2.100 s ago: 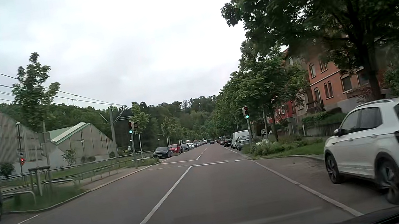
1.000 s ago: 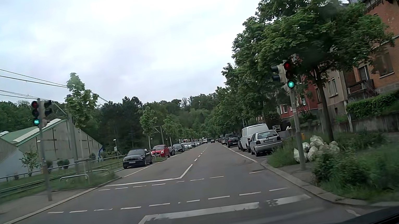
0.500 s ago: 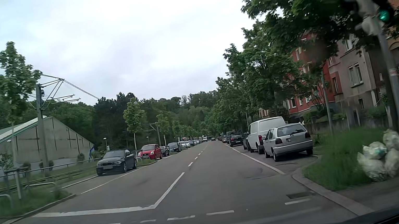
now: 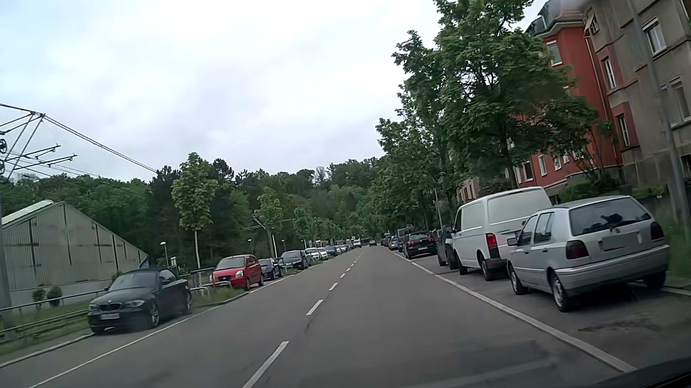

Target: Follow the waypoints while adhering to traffic rules and regulations

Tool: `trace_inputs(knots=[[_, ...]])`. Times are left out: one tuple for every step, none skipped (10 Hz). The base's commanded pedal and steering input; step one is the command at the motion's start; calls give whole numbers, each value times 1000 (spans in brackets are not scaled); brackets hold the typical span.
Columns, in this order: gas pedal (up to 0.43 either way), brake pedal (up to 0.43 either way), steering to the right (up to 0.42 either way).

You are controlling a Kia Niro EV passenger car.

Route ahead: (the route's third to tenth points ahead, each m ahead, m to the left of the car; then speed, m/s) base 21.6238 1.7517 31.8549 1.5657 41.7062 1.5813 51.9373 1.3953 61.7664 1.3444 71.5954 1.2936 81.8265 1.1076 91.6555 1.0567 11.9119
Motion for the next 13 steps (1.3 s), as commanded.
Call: trace_inputs(knots=[[87, 0, -4], [87, 0, -1], [87, 0, -1], [87, 0, -2], [87, 0, -3], [87, 0, -4], [87, 0, -3], [87, 0, -3], [87, 0, -3], [87, 0, -2], [87, 0, -2], [87, 0, -1], [87, 0, 1]])
